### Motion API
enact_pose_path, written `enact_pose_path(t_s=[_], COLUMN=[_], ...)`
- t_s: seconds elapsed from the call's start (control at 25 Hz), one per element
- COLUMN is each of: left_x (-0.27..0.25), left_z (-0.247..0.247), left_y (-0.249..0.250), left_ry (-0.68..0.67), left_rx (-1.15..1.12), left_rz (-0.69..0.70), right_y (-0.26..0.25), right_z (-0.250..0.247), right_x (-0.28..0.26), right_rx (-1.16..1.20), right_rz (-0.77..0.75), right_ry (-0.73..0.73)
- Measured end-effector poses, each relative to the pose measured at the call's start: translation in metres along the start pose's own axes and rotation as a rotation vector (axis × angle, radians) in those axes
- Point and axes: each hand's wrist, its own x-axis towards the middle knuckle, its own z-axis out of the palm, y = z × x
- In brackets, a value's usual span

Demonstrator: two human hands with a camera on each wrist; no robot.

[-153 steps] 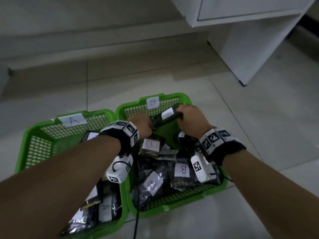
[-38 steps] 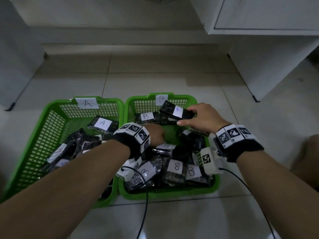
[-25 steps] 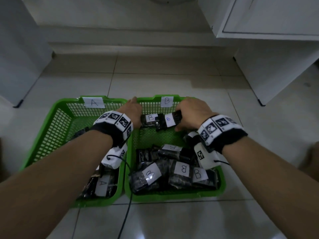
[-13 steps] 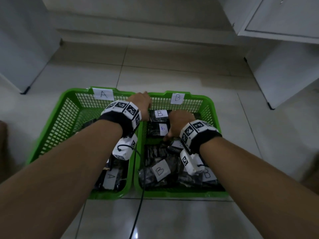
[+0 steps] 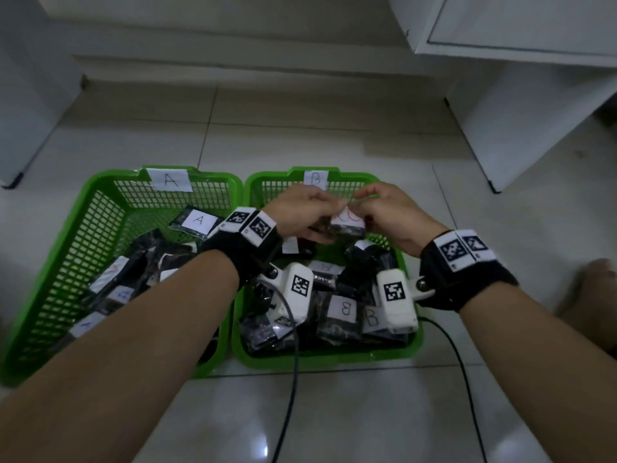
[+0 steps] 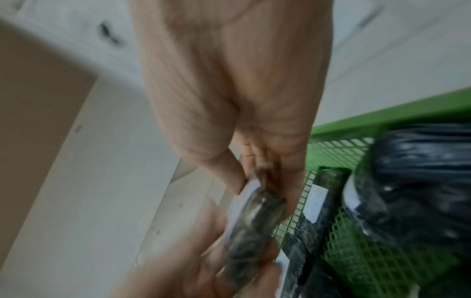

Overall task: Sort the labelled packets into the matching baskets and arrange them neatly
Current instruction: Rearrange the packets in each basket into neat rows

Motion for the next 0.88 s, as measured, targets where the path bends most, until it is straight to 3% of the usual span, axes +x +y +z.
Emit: enact_pose_path(t_s=[0.04, 0.08, 0.16, 0.28, 0.4, 0.56, 0.72, 0.88], left_x=[0.003, 0.007, 0.012, 0.011, 0.012, 0.011, 0.007, 0.002], left_z=[0.003, 0.003, -0.002, -0.008, -0.011, -0.015, -0.019, -0.021], left_y=[-0.005, -0.01, -0.019, -0.028, -0.032, -0.033, -0.023, -0.007], left_ry=[0.03, 0.092, 0.219, 0.264, 0.262, 0.243, 0.269, 0.314], left_rx=[-0.039, -0.013, 0.127, 0.195, 0.219, 0.198, -0.026, -0.203], left_rz=[0.048, 0.093, 0.15, 0.14, 0.129, 0.107, 0.041, 0.005], right_y=[0.005, 0.009, 0.014, 0.021, 0.029, 0.03, 0.024, 0.014], right_z=[-0.006, -0.009, -0.013, -0.008, 0.004, 0.0, -0.017, -0.026], right_x=[-0.006, -0.01, -0.014, -0.025, -0.029, -0.025, -0.02, -0.028], right_rx=[0.13, 0.114, -0.283, -0.935, -1.118, -0.815, -0.054, 0.603], right_rz=[0.016, -0.005, -0.119, -0.143, -0.165, -0.216, -0.057, 0.14], right_ry=[0.024, 0.055, 0.115, -0.043, -0.083, -0.016, 0.081, -0.08])
